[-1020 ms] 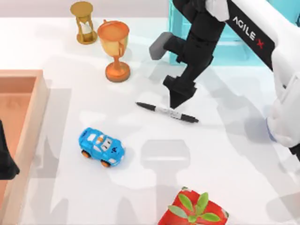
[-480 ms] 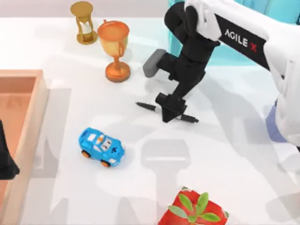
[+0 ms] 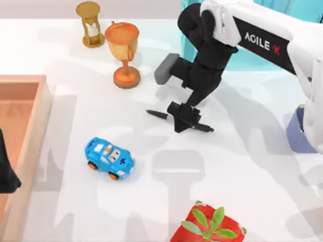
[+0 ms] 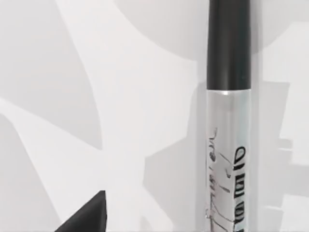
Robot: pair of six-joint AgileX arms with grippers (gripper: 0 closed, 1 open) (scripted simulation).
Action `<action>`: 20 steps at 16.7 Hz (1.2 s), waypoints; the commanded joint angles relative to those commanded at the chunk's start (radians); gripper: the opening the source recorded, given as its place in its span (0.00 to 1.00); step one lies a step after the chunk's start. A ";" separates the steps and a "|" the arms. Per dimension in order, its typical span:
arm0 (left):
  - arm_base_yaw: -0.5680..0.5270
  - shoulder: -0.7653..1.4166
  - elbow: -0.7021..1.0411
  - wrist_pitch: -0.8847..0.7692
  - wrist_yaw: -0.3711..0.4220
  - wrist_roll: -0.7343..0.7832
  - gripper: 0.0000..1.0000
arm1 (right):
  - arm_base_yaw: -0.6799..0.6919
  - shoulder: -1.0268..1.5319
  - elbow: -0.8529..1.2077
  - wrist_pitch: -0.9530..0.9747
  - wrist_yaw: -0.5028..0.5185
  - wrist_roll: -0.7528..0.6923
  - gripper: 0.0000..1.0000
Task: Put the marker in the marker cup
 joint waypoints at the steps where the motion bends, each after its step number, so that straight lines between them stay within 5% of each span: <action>1: 0.000 0.000 0.000 0.000 0.000 0.000 1.00 | 0.000 0.000 0.000 0.000 0.000 0.000 1.00; 14: 0.000 0.000 0.000 0.000 0.000 0.000 1.00 | 0.000 0.000 0.000 0.000 0.000 0.000 0.02; 20: 0.000 0.000 0.000 0.000 0.000 0.000 1.00 | 0.000 0.000 0.000 0.000 0.000 0.000 0.00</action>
